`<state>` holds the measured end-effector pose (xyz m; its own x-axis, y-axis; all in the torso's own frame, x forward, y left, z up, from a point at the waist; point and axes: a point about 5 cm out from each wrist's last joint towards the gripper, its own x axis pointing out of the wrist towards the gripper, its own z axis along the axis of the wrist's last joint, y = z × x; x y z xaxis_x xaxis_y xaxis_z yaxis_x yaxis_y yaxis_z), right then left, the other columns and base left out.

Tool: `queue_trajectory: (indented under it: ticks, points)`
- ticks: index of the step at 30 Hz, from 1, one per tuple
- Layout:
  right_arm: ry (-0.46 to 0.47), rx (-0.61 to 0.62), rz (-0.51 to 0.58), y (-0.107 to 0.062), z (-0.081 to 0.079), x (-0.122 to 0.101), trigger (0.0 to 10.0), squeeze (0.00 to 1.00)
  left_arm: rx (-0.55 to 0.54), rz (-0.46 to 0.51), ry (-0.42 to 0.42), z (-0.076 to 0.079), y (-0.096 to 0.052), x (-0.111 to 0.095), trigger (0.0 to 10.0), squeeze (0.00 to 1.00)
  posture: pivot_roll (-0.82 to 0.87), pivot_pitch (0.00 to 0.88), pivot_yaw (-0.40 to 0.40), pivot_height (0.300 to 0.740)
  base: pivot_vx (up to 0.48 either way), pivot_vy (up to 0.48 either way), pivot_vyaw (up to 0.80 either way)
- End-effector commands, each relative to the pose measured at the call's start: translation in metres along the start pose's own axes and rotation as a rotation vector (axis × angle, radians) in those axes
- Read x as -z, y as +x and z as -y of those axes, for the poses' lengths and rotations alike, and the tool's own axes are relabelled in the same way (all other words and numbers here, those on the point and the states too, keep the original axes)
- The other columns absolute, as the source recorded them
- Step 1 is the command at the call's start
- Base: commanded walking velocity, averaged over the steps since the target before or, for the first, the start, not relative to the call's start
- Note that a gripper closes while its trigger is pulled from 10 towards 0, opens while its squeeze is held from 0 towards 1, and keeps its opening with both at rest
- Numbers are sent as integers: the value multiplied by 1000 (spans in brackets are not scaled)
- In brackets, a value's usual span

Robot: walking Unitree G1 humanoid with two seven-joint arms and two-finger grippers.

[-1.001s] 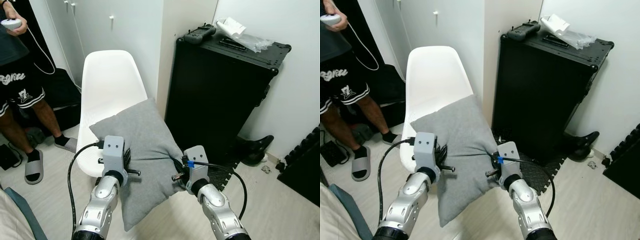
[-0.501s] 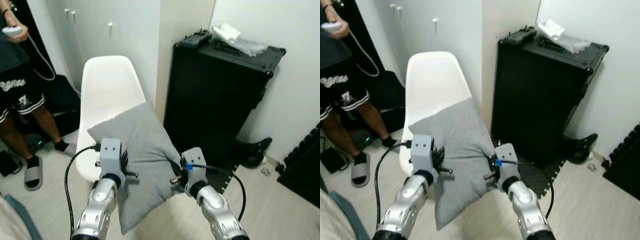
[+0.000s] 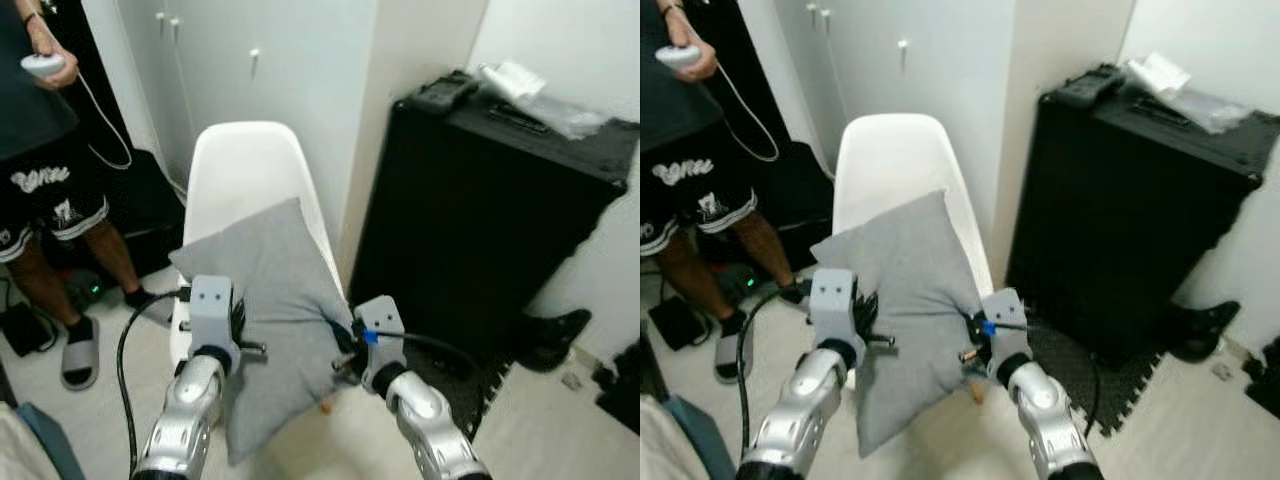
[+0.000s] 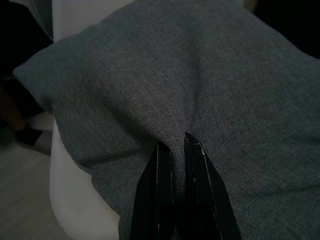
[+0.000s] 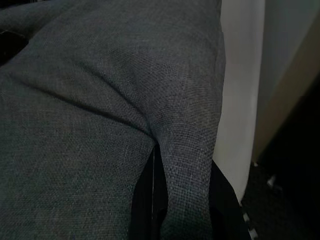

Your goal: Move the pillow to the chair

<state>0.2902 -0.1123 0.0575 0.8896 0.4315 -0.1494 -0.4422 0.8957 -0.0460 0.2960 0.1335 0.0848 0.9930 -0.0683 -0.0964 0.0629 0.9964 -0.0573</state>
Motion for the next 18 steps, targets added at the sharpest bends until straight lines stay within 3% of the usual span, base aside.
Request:
queue_trajectory:
  ticks: [1,18]
  points:
    - [-2,41,5,-5,9,2,10000,0,-4,44,5,0,0,-7,10000,0,19,97,0,740,349,0,0]
    - [-25,66,-24,-1,12,5,10000,0,-8,21,15,-1,4,-5,10000,0,8,115,5,740,329,0,0]
